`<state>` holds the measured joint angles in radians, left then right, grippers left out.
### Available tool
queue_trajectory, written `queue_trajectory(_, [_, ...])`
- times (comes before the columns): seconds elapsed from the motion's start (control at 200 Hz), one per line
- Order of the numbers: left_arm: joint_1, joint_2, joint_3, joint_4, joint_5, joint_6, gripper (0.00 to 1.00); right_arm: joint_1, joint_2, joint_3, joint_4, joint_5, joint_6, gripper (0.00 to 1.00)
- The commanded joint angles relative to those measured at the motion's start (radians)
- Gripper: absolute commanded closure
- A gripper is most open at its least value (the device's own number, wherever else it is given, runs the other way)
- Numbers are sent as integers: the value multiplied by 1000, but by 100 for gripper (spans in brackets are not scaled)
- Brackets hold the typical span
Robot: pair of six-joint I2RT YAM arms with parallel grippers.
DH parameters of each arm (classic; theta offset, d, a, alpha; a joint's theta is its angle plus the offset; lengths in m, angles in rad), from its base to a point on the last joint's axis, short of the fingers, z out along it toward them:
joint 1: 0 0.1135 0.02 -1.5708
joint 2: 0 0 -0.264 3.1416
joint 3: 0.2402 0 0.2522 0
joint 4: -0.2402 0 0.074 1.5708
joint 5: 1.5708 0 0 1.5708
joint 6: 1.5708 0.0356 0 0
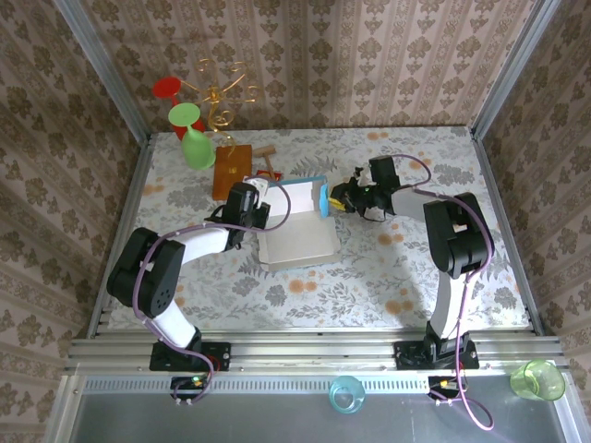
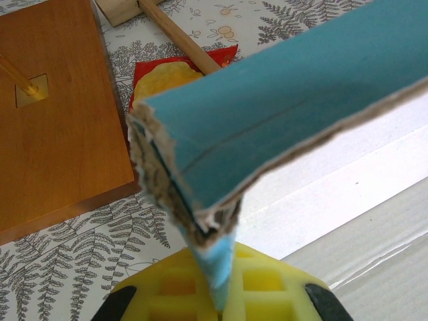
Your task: Fold the paper box
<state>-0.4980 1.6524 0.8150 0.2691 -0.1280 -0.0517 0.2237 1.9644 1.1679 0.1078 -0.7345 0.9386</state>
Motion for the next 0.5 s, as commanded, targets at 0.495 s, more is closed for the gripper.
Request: queue_trajectory(0.495, [18, -14, 13, -49, 82, 46, 100, 37, -98, 88, -233, 112, -500, 72])
